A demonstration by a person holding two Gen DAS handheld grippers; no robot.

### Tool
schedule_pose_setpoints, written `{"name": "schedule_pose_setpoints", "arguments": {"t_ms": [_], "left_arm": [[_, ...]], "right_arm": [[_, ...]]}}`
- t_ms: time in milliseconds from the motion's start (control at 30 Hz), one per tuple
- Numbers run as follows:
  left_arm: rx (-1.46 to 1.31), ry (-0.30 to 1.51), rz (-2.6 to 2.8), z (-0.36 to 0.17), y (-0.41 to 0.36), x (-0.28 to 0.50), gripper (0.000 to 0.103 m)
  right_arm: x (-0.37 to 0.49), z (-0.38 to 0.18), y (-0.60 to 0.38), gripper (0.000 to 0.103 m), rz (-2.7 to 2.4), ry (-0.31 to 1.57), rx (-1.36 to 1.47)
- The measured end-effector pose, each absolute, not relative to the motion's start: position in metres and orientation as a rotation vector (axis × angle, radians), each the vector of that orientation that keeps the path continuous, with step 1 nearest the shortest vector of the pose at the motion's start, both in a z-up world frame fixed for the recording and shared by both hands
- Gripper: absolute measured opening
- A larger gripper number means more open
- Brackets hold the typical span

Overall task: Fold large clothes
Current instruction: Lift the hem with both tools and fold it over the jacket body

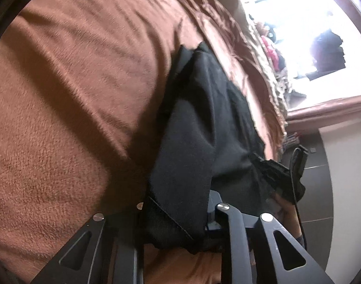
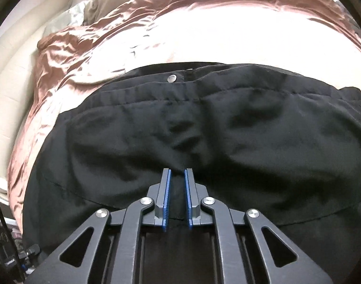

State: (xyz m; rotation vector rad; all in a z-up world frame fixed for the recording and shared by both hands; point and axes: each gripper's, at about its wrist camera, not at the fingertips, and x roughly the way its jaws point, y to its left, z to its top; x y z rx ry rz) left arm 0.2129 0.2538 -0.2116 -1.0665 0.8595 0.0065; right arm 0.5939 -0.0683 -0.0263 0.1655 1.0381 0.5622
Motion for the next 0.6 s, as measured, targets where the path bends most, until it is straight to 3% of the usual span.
{"name": "schedule_pose_setpoints", "arguments": {"t_ms": [267,600], "left_arm": [[-1.049,0.778,-0.107,-0.179,0.249,0.211,0.020],[-0.910,0.693,-0.200,-0.105,0.202,0.226,0.020]], "right_arm": [[0.540,-0.003,-0.098,0.011,0.665,0.996,0.256],[0.463,-0.025,-0.160,0.011,0.788,0.988,0.265]]}}
